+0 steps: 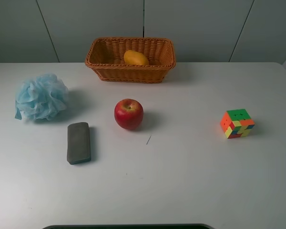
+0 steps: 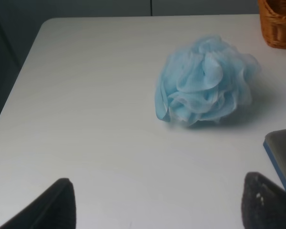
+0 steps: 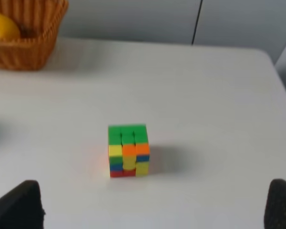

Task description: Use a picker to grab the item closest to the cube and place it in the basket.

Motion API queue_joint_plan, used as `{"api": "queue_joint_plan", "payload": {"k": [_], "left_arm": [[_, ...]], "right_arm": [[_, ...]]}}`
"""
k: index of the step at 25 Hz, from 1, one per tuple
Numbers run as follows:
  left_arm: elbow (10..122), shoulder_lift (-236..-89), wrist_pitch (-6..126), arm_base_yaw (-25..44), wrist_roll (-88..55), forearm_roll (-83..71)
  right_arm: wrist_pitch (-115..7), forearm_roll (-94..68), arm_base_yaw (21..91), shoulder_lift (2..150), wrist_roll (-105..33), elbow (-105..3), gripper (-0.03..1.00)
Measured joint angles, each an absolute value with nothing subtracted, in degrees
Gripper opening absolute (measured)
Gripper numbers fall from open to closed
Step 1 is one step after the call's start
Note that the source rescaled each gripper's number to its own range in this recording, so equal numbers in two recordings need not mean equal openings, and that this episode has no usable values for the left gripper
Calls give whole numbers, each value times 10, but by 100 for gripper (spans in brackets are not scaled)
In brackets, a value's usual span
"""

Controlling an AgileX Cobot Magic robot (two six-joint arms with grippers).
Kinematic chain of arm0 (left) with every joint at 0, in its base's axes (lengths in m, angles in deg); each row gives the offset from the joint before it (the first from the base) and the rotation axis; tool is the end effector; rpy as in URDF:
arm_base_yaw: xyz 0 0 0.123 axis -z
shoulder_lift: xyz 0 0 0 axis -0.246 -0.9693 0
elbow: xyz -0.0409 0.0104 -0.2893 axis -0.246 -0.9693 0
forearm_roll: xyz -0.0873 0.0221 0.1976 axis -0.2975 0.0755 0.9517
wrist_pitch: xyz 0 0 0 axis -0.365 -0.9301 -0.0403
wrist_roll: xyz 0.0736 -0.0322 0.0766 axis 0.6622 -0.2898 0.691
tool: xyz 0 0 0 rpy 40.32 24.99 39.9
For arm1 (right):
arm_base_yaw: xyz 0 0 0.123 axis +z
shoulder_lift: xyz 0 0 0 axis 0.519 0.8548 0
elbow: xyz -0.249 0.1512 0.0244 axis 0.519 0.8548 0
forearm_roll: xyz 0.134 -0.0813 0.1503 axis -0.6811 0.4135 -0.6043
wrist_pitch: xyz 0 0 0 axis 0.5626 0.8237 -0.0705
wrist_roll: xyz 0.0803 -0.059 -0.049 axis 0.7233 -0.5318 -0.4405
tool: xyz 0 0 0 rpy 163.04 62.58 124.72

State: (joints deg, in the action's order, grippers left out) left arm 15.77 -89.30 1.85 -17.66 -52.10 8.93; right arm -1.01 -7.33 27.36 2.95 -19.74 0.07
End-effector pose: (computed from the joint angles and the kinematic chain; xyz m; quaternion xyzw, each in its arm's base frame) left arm -0.0278 0.0007 0.2522 -0.0342 0.8554 0.0227 0.5163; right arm -0.0272 0.0058 0.2515 -0.0216 0.8582 -0.0275 0.5121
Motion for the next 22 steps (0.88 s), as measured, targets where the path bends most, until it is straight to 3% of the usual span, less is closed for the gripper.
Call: {"api": "queue_joint_plan", "payload": {"k": [22], "left_arm": [[158, -893, 18, -177, -522, 89]], "right_arm": [[-10, -56, 274, 27, -168, 1, 100]]}}
